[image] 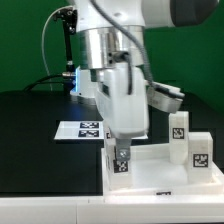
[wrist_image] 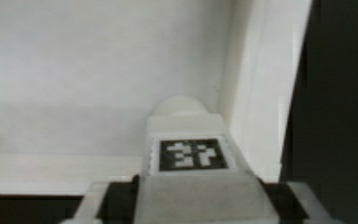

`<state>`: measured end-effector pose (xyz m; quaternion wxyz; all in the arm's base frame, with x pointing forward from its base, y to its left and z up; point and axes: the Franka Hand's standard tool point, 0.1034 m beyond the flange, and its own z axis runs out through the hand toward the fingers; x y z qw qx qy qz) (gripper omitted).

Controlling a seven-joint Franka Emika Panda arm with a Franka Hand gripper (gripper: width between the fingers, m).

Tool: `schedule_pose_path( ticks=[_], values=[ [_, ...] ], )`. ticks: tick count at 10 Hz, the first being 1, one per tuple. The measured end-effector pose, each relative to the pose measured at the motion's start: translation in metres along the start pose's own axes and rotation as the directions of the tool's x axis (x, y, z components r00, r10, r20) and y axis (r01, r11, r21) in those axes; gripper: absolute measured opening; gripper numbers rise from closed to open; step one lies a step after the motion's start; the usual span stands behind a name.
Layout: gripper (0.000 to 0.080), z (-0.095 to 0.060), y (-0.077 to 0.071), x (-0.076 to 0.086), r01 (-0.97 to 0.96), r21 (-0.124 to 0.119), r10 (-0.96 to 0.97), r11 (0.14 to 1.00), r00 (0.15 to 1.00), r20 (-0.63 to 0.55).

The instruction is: Assemble square table

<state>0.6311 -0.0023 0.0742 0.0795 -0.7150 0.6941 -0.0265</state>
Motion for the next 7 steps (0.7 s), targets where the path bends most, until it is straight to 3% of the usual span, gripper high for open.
schedule_pose_path(
  ticks=[3,7],
  values=[
    [0.0287,0.0008,0.0003,-0.0022,-0.174,-0.001,0.174,0.985,0.985,0.002],
    [0.0287,0.0022,0.0045,0.0043,-0.511,-0.016,0.511,0.860,0.859,0.019]
  ],
)
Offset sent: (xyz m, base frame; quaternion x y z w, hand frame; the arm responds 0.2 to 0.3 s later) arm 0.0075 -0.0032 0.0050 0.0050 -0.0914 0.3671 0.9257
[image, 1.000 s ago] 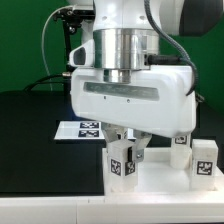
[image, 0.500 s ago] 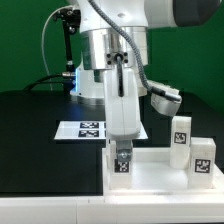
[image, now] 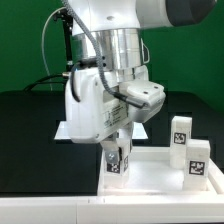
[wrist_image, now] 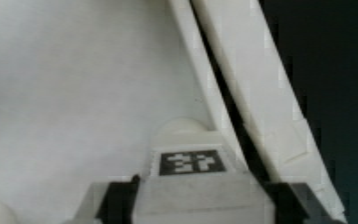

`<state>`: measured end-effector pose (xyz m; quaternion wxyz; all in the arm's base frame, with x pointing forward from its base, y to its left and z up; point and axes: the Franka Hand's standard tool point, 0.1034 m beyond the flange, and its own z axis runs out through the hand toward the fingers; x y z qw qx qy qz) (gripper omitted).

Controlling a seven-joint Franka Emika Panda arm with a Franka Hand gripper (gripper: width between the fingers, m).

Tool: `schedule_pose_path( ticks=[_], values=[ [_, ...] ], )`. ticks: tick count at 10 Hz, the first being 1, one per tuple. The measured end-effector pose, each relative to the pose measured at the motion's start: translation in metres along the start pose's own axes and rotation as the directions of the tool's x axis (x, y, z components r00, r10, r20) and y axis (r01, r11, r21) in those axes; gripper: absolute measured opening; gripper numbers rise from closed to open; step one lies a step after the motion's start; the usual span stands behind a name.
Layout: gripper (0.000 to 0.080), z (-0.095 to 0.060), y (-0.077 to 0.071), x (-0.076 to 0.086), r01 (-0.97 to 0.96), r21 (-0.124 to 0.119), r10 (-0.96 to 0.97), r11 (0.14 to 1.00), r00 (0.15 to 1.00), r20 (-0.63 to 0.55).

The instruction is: Assemble square table

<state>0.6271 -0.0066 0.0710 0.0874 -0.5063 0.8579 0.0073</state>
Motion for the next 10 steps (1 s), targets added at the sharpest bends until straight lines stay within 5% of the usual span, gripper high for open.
schedule_pose_path(
  ticks=[2,4,7,10],
  values=[
    [0.0288,0.000,0.000,0.000,0.014,0.000,-0.014,1.000,1.000,-0.001],
    [0.0574,-0.003,-0.001,-0.002,0.018,0.006,-0.018,1.000,1.000,0.004],
    [0.0645,-0.039,-0.004,-0.014,0.033,0.039,-0.035,0.999,0.998,0.059],
    [0.0648,-0.036,0.000,-0.014,0.036,0.032,-0.038,0.999,0.998,0.055]
  ],
)
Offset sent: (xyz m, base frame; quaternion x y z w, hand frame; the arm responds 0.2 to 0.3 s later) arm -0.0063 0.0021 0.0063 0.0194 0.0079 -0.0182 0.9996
